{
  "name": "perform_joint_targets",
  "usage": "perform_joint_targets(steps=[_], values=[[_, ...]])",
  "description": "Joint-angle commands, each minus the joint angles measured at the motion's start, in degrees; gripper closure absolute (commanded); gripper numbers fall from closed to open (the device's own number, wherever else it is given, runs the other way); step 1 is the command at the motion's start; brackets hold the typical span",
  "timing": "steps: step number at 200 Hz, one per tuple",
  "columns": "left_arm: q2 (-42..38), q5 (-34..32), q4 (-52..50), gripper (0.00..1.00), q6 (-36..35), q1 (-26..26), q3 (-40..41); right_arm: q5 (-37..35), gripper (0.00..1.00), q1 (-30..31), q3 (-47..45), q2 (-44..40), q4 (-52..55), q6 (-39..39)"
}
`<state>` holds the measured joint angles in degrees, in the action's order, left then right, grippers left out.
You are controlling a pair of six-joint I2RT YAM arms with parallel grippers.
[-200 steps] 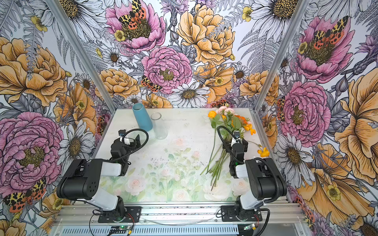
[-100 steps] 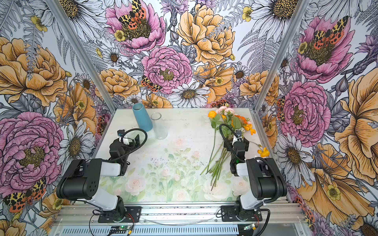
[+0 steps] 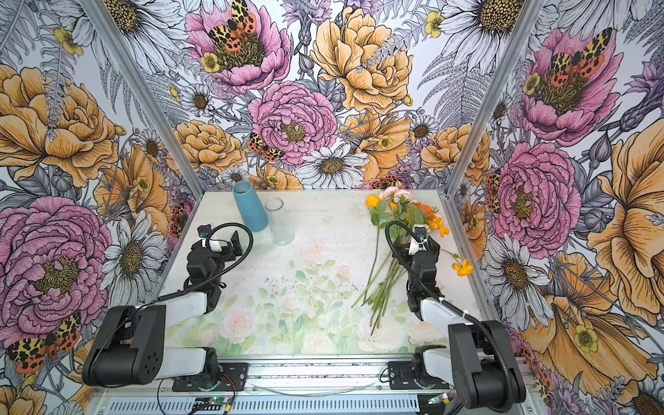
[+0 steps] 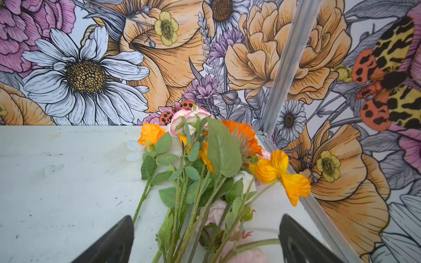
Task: Arrange flowers in a vase
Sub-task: Pick up the vase from the top-center of the table.
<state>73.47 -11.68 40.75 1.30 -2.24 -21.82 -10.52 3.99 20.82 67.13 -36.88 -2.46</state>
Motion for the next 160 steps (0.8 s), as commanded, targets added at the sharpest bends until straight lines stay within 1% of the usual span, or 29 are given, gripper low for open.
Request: perform_joint_targets(steps=[1, 8, 15, 38, 48, 61, 72, 82, 89, 100, 106, 115, 143, 160], values=[[-8.21, -12.27, -17.30, 0.05, 6.04, -4.08, -4.40, 2.15, 0.00, 0.64, 7.78, -5.22, 18.30, -3.70], [-10.79, -12.24, -21.14, 0.09, 7.58, -5.68, -5.16, 2.87, 0.01, 0.75, 10.59, -5.95, 23.92, -5.24], [-13.21, -14.03, -24.88, 0.10, 8.30, -8.31, -5.78, 4.53, 0.00, 0.82, 13.32, -6.13, 28.84, -6.09], [-19.40, -21.35, -34.93, 0.07, 5.74, -19.04, -6.78, 13.04, 0.00, 1.94, 21.23, -4.40, 41.70, -6.32], [-21.51, -19.68, -37.62, 0.06, 5.45, -21.85, -6.36, 15.58, 0.00, 3.40, 23.91, -3.62, 45.48, -5.62], [-24.12, -17.21, -39.08, 0.05, 5.84, -25.28, -4.68, 17.89, 0.00, 5.78, 25.78, -3.97, 47.12, -5.07], [-26.04, -15.92, -37.77, 0.04, 5.56, -28.07, -2.28, 21.06, 0.01, 7.44, 26.52, -4.95, 47.02, -5.45], [-26.73, -16.07, -34.74, 0.01, 4.27, -29.98, -0.27, 24.56, 0.01, 9.02, 27.73, -5.26, 47.00, -6.24], [-26.78, -14.74, -34.55, 0.01, 3.28, -30.23, -0.24, 26.41, 0.01, 10.31, 28.72, -5.13, 47.00, -6.96], [-25.65, -12.38, -30.23, 0.01, 1.11, -30.15, 0.23, 29.27, 0.01, 13.81, 30.29, -4.51, 47.03, -7.67], [-24.53, -11.68, -29.16, 0.01, 1.09, -29.88, -0.50, 28.94, 0.00, 16.30, 31.34, -3.83, 47.14, -7.86], [-22.40, -8.41, -28.98, 0.02, 1.36, -28.64, -2.79, 27.94, 0.01, 19.99, 33.05, -2.52, 47.14, -8.21], [-10.84, -1.94, -29.04, 0.01, 5.30, -23.27, -10.94, 26.19, 0.01, 28.03, 37.49, 2.47, 46.73, -10.49], [-3.47, -0.80, -28.38, 0.01, 6.97, -21.32, -15.24, 25.51, 0.00, 30.80, 40.03, 5.21, 46.39, -11.55]])
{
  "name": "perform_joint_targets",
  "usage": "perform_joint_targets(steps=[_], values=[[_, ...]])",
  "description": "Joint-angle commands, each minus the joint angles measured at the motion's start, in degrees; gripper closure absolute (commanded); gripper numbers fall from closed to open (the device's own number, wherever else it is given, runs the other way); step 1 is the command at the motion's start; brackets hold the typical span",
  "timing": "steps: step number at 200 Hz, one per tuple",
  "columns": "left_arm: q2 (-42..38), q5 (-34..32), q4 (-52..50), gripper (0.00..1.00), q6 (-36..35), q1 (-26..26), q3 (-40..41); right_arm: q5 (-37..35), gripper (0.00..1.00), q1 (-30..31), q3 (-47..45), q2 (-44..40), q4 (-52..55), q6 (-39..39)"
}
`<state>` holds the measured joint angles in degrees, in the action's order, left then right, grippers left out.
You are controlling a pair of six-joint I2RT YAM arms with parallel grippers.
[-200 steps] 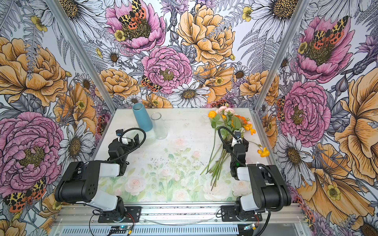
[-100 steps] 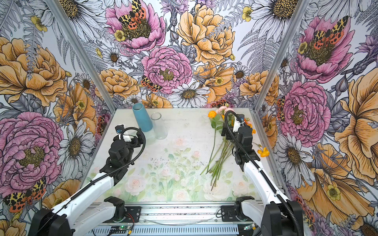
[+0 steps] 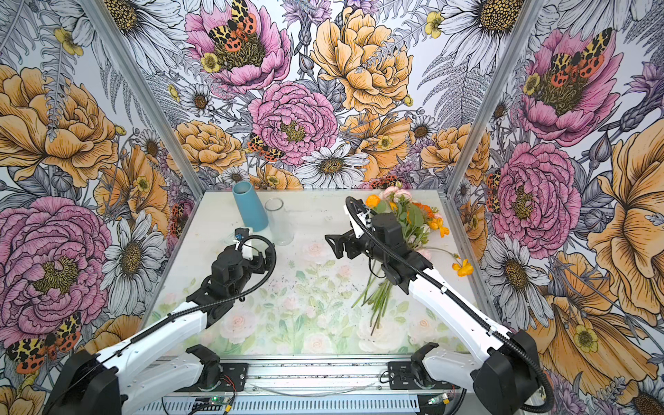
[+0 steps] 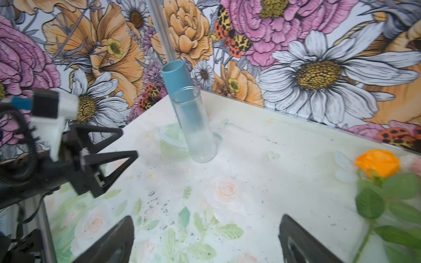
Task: Arrange flowers in a vase
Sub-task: Pick up the vase from the top-center of the table.
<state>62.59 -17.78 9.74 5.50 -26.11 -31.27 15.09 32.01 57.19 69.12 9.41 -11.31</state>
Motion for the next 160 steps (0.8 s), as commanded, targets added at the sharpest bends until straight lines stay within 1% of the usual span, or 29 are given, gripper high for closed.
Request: perform_joint_targets(steps=[1, 13, 32, 49, 52, 71, 85, 103, 131, 160], values=[[7.84, 5.21, 2.78, 0.01, 2.77, 2.59, -5.99, -0.13, 0.00, 2.87, 3.78, 3.35, 0.05, -2.72], [12.35, 3.34, 4.60, 0.01, 2.85, 2.87, -8.27, 0.31, 0.00, 4.00, 5.14, 4.72, -0.34, -2.91], [18.29, 4.53, 8.93, 0.01, 3.03, 4.18, -10.55, 1.06, 0.01, 4.56, 6.46, 6.11, -1.11, -3.62], [21.89, 5.39, 13.81, 0.01, 2.73, 5.02, -10.96, 2.44, 0.00, 4.55, 7.06, 6.60, -1.21, -3.64], [22.37, 6.99, 14.63, 0.01, 2.68, 5.21, -11.00, 2.93, 0.00, 4.51, 7.08, 6.70, -1.23, -3.71], [24.64, 7.58, 16.10, 0.01, 2.15, 5.93, -12.33, 7.85, 0.00, 4.56, 7.34, 7.49, -1.32, -2.95], [26.33, 8.68, 16.23, 0.01, 1.13, 6.40, -13.72, 9.65, 0.01, 4.73, 7.08, 8.65, -2.04, -3.06], [28.11, 10.13, 16.76, 0.01, 0.34, 6.77, -15.09, 9.60, 0.00, 5.07, 6.82, 10.58, -3.99, -4.00], [30.83, 11.05, 16.76, 0.01, -0.88, 7.04, -17.18, 10.52, 0.01, 5.00, 4.64, 11.58, -10.67, -6.69], [33.16, 10.59, 18.06, 0.01, -2.46, 7.10, -19.06, 11.03, 0.01, 5.03, 4.87, 12.22, -11.17, -7.17]])
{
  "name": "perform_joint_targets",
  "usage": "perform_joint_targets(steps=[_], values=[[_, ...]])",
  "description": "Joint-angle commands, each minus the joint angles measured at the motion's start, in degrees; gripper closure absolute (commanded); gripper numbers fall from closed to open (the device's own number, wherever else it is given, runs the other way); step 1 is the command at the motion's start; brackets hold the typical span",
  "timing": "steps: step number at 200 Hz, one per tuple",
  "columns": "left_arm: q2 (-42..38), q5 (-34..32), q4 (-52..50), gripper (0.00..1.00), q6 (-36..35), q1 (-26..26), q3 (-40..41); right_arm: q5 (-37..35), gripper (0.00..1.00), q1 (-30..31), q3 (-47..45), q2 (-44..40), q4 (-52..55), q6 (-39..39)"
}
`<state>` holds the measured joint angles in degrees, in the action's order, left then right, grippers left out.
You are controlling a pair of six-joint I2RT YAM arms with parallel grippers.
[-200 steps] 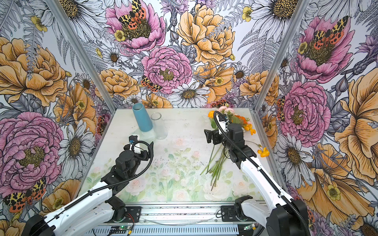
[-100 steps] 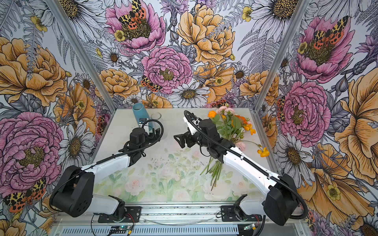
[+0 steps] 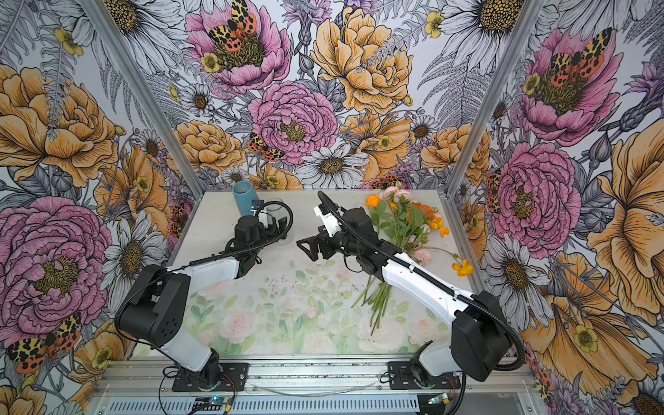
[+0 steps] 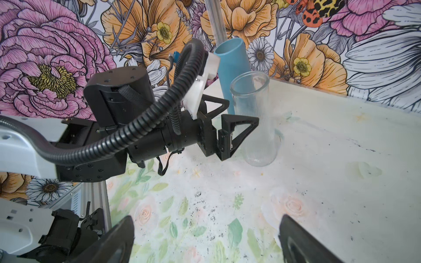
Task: Arrange flowers in a vase
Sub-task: Pick up the vase from the top-center of the table.
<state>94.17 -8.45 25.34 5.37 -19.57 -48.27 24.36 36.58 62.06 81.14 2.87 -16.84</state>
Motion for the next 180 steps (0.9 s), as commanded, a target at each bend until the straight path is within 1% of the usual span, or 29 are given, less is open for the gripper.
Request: perform_joint_targets(steps=[1, 28, 77, 112, 163, 180], values=[[1.60, 1.16, 2.44, 0.01, -2.35, 0.58, -2.12, 1.76, 0.01, 0.45, -0.01, 0.26, -4.63, -1.63], [3.02, -1.12, 3.92, 0.01, -3.51, 0.80, -3.48, 2.62, 0.00, 0.47, -0.17, 0.29, -4.85, -2.05], [5.79, 0.68, 5.21, 0.01, -3.51, 2.37, -6.00, 3.32, 0.01, 0.45, -1.21, 0.16, -5.62, -2.93], [6.51, 2.05, 8.43, 0.02, -3.87, 2.84, -5.07, 3.33, 0.00, 0.45, -1.59, 0.08, -5.48, -3.02], [6.73, 6.05, 18.73, 0.04, -4.68, 2.99, -0.93, 3.72, 0.00, 0.47, -1.85, 1.03, -6.55, -4.30], [7.02, 6.48, 18.08, 0.08, -4.50, 3.26, -1.41, 3.90, 0.01, 0.42, -1.84, 1.12, -6.41, -4.43]])
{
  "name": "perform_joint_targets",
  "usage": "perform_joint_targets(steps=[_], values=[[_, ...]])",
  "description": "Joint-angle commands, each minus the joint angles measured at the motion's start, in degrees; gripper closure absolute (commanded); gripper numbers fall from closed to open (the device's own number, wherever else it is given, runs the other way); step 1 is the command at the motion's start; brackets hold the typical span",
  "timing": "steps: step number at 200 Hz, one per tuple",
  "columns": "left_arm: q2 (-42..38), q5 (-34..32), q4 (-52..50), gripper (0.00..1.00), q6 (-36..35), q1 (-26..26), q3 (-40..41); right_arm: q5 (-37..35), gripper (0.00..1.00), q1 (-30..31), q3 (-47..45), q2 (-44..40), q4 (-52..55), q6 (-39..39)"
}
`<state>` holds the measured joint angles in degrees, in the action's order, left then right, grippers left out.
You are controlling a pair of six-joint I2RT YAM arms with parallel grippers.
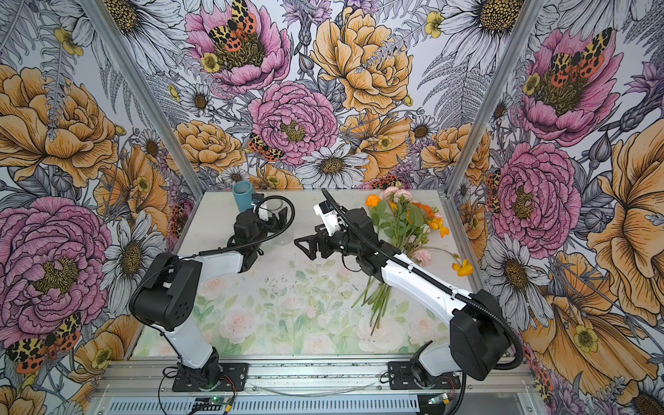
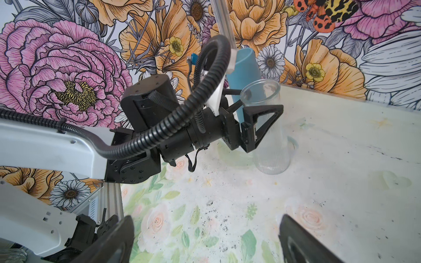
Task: Arrange flowers in a vase
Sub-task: Pick up the vase from the top-center of the table.
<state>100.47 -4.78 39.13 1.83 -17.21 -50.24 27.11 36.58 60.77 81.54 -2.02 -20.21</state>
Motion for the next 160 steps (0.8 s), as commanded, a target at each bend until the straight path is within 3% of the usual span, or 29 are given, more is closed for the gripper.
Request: perform_joint_targets(steps=[1, 127, 160], values=[[0.76, 2.87, 4.29, 0.08, -0.95, 0.88, 0.57, 1.17, 0.01, 0.42, -0.56, 0.73, -1.55, -0.97], [-1.13, 6.33, 8.41, 0.43, -0.26, 1.39, 2.32, -0.67, 0.00, 0.27, -1.92, -0.60, -0.52, 0.04], [-2.30, 7.57, 10.14, 0.46, -0.31, 0.67, 3.51, -1.86, 0.01, -0.11, -3.04, -2.14, -0.13, 0.15]])
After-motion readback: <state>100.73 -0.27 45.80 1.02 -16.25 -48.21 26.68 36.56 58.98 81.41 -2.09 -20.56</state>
